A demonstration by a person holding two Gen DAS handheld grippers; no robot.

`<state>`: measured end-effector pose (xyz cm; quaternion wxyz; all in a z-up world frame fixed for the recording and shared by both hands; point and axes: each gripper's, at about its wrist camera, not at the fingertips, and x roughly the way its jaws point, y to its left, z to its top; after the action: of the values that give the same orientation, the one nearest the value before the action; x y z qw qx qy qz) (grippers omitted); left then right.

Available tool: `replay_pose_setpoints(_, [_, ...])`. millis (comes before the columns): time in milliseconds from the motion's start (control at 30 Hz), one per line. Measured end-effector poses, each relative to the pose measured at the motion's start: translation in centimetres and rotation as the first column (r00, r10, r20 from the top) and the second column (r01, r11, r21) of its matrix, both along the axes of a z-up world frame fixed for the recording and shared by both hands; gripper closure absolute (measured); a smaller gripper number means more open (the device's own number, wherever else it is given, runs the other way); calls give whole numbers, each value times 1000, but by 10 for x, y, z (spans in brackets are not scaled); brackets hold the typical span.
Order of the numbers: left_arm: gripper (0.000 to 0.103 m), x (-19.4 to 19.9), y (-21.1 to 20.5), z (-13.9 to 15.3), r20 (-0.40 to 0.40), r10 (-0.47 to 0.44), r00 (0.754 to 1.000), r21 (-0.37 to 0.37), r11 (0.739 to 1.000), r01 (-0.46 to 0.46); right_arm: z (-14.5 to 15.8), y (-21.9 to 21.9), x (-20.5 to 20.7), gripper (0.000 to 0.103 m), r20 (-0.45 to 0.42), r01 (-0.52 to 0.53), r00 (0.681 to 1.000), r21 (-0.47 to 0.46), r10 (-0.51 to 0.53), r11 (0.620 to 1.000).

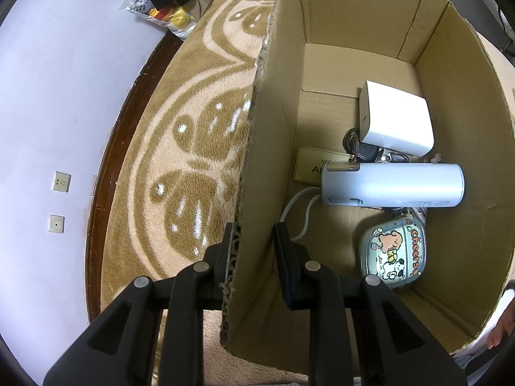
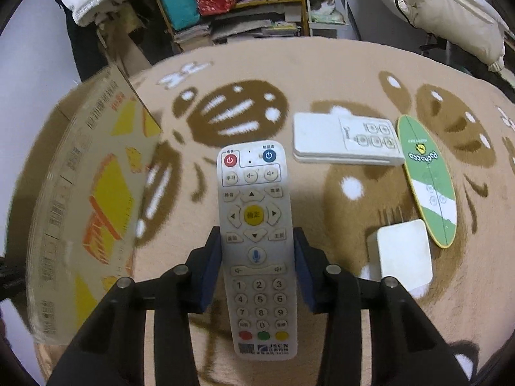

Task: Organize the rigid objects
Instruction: 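Carry the white remote into the box and release it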

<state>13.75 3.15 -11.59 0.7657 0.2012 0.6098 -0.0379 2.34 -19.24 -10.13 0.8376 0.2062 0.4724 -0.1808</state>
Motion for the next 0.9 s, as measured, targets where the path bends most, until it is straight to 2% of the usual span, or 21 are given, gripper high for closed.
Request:
replay_pose_setpoints(400, [80,0,-1,1,-1,-5,1000,6,1000,5,38,18,14,62,161,-55,986,6,54,998])
replay_pose_setpoints(533, [80,-1,-1,1,-1,-4,1000,4,1000,4,59,23,12,68,236,-59,970,-19,62,998])
replay_pose_setpoints(900, [80,0,-1,1,-2,-4,1000,4,1000,4,110,26,-1,70,410,-65,909,-42,77,997])
